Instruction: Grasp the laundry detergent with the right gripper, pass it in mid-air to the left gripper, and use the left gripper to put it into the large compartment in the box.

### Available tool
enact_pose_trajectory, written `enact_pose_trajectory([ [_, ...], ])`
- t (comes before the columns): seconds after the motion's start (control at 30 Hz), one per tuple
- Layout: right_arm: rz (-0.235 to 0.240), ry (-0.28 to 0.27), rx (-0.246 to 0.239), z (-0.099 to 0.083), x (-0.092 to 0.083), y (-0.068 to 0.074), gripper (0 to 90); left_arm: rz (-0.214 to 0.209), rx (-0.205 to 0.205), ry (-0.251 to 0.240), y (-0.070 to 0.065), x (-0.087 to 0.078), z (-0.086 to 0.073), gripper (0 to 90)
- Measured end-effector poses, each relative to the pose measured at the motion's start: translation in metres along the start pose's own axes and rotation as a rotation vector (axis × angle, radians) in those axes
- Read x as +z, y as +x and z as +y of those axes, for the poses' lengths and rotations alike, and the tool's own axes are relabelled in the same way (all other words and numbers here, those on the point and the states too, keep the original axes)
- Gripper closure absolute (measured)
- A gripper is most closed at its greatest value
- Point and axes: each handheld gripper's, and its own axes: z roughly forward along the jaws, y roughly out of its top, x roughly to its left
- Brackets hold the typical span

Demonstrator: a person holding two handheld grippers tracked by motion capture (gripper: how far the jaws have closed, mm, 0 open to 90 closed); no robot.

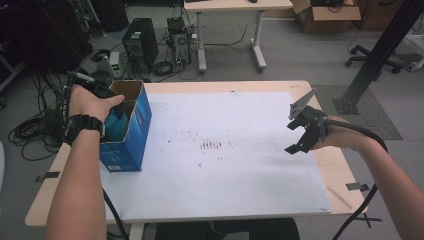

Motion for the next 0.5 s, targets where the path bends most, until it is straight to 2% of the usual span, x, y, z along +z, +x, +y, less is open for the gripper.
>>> enact_pose_trajectory([
  [0.5, 0.005, 0.003, 0.007, -0.002, 0.003, 0.0, 6.7, 0.019, 0.01, 0.022, -0.003, 0.017, -0.002, 38.1],
])
